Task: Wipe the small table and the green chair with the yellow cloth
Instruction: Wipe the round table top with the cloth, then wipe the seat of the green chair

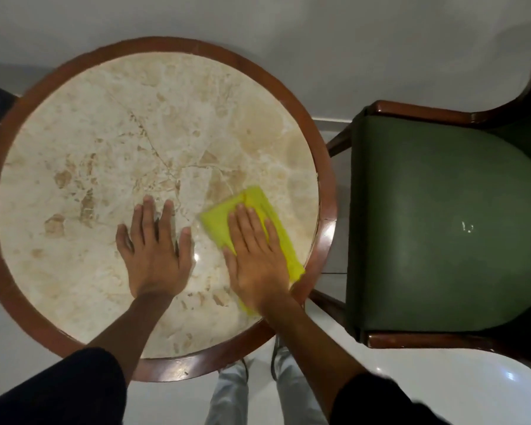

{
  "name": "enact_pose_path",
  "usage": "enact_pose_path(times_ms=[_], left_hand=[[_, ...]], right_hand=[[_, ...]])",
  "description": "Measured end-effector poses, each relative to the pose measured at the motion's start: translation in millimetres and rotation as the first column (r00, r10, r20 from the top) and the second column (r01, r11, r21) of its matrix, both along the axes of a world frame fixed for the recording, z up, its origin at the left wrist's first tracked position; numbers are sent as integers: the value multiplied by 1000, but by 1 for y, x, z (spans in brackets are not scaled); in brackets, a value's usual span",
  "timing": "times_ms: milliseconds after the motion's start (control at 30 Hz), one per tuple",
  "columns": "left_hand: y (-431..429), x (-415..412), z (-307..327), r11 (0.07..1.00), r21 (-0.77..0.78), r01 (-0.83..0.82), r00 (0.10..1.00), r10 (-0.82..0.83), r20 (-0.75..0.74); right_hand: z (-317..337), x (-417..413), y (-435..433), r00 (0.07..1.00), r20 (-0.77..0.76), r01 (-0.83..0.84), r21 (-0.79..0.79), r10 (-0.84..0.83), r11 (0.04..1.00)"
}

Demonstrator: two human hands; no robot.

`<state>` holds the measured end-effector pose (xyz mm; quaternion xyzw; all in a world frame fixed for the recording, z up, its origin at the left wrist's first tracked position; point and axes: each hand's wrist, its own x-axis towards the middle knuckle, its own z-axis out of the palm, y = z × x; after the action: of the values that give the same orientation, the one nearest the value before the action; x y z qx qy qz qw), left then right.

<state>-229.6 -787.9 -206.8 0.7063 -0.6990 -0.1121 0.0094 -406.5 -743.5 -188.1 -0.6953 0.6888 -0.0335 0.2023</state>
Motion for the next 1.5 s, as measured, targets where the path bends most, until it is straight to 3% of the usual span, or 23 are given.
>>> enact_pose_path(times_ms=[100,233,367,500,667,767,867,900,967,1033,1100,1167,1333,1433,1500], left_hand=[[-3,2,-2,1000,7,5,1000,-5,-2],[-3,4,-5,1000,8,-1,1000,1,10],[9,2,-7,1000,11,6,1000,-6,8],[-4,3,-12,1000,-27,-10,1000,11,17],[-4,10,-5,999,-44,-13,997,9,-79],[2,2,10,1000,21,-21,986,24,-162],[30,-22,26,983,174,-60,966,101,-238],[38,-31,32,974,206,-91,943,151,-295],[34,-54,43,952,264,-156,851,265,-453],[18,-77,51,902,370,-223,736,404,-543],[9,-98,60,849,438,-295,631,518,-578],[10,-116,67,836,441,-328,567,547,-616],[27,-160,93,853,374,-364,390,504,-771],[52,-207,103,799,472,-374,268,580,-770],[60,-243,104,742,555,-376,183,646,-741]], right_hand=[[-4,-42,8,973,-77,219,30,-217,975],[-8,-84,-86,924,-44,380,6,-379,925],[-11,-98,-181,930,-50,364,3,-363,932],[-13,-66,-234,980,-59,191,-25,-192,981],[-17,-27,-133,996,-73,-51,-44,48,998],[-8,-11,-53,1000,25,14,41,-15,999],[4,2,4,956,246,120,164,-159,979],[10,1,13,904,357,175,197,-237,965],[25,-9,12,700,559,336,290,-444,896],[39,-24,0,497,641,417,414,-584,809],[47,-40,-5,389,656,434,489,-647,757],[49,-58,-6,370,638,471,497,-675,728],[63,-114,3,428,583,518,469,-691,716],[71,-164,27,530,482,434,553,-698,711],[74,-201,37,516,456,369,645,-725,669]])
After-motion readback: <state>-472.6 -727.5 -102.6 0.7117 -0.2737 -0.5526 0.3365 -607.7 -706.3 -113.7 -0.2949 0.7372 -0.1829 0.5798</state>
